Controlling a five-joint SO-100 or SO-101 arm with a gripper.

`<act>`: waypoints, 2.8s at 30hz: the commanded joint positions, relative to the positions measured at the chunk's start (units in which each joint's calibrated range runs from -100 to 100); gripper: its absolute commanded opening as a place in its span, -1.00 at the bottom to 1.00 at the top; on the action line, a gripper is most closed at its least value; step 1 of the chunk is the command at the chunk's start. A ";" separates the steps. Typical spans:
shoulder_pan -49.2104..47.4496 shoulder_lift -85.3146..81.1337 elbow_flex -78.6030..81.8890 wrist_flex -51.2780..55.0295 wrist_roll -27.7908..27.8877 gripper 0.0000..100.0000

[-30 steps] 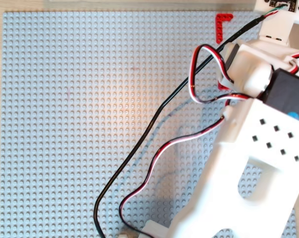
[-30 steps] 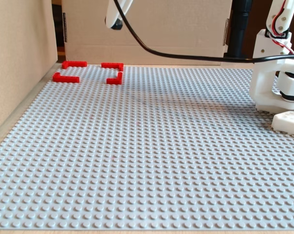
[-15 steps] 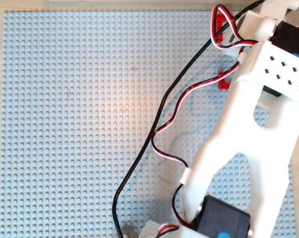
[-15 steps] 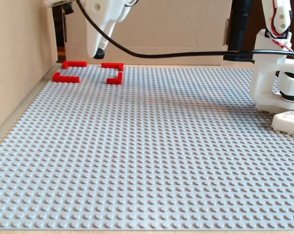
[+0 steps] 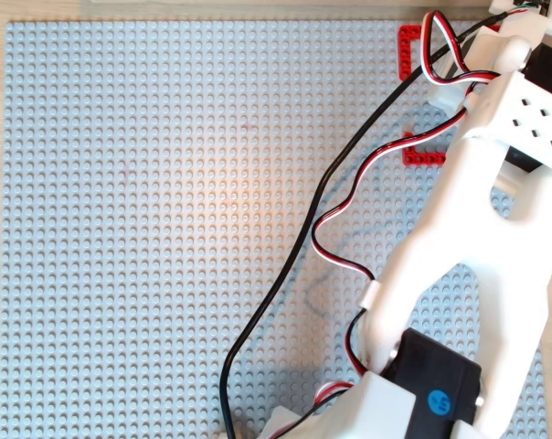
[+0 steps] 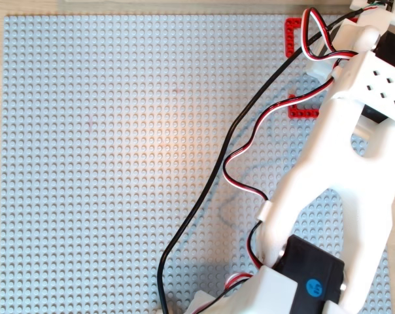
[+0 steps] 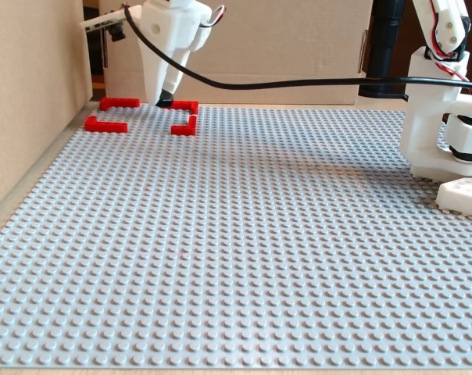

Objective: Grab the Lego and store it in red box

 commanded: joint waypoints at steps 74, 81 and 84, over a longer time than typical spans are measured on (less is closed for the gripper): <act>-14.52 -105.27 31.08 37.70 -6.88 -0.97; -14.44 -117.90 35.45 38.23 -6.88 -0.97; -14.52 -122.90 35.81 38.05 -6.88 -0.97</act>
